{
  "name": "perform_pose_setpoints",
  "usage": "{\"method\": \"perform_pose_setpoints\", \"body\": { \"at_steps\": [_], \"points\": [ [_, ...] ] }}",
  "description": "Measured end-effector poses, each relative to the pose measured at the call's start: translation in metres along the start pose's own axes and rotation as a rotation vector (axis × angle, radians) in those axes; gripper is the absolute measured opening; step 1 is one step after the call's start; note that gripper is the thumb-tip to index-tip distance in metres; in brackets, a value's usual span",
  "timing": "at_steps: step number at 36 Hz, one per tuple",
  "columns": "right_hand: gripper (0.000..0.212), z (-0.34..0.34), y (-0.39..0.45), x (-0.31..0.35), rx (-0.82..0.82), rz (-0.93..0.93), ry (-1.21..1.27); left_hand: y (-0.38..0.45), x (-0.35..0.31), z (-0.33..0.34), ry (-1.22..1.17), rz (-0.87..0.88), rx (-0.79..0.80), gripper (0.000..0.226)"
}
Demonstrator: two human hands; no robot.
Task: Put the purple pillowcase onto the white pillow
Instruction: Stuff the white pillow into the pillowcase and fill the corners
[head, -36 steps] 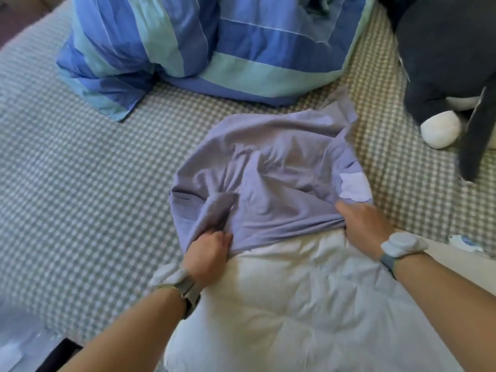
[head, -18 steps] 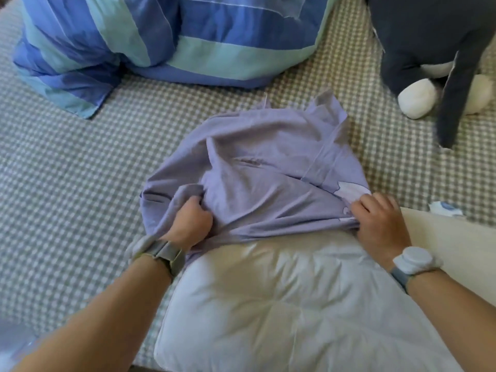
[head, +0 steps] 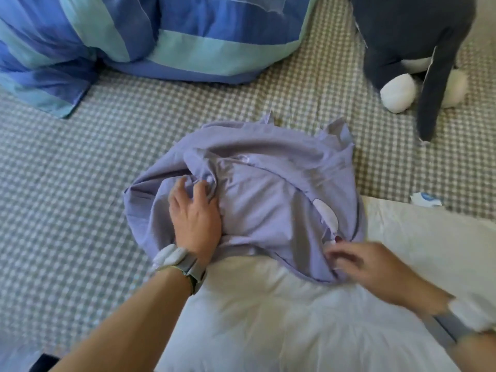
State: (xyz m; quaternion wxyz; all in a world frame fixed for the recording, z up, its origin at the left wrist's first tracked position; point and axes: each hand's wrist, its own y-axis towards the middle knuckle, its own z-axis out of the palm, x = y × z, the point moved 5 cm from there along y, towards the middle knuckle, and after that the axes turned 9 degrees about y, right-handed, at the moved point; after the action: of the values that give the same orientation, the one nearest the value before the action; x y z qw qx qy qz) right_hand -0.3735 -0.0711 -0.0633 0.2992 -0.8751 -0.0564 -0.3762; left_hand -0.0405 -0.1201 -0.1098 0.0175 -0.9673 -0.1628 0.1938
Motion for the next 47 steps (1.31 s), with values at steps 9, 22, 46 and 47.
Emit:
{"method": "perform_pose_setpoints", "body": {
  "at_steps": [9, 22, 46, 47],
  "points": [
    [0.050, -0.074, 0.101, -0.045, -0.548, 0.679, 0.447, -0.033, -0.075, 0.017, 0.243, 0.875, 0.165, 0.021],
    [0.020, -0.126, 0.044, -0.081, -0.894, 0.769, 0.129, -0.040, -0.032, 0.000, 0.228, 0.735, 0.849, 0.012],
    [0.056, 0.041, 0.181, 0.128, -0.048, -0.051, -0.016, -0.033, 0.053, -0.009, -0.232, 0.047, 0.467, 0.029],
    [0.064, 0.045, 0.186, 0.130, -0.028, -0.033, -0.015, -0.035, 0.061, -0.008, -0.230, 0.011, 0.364, 0.024]
  ]
}}
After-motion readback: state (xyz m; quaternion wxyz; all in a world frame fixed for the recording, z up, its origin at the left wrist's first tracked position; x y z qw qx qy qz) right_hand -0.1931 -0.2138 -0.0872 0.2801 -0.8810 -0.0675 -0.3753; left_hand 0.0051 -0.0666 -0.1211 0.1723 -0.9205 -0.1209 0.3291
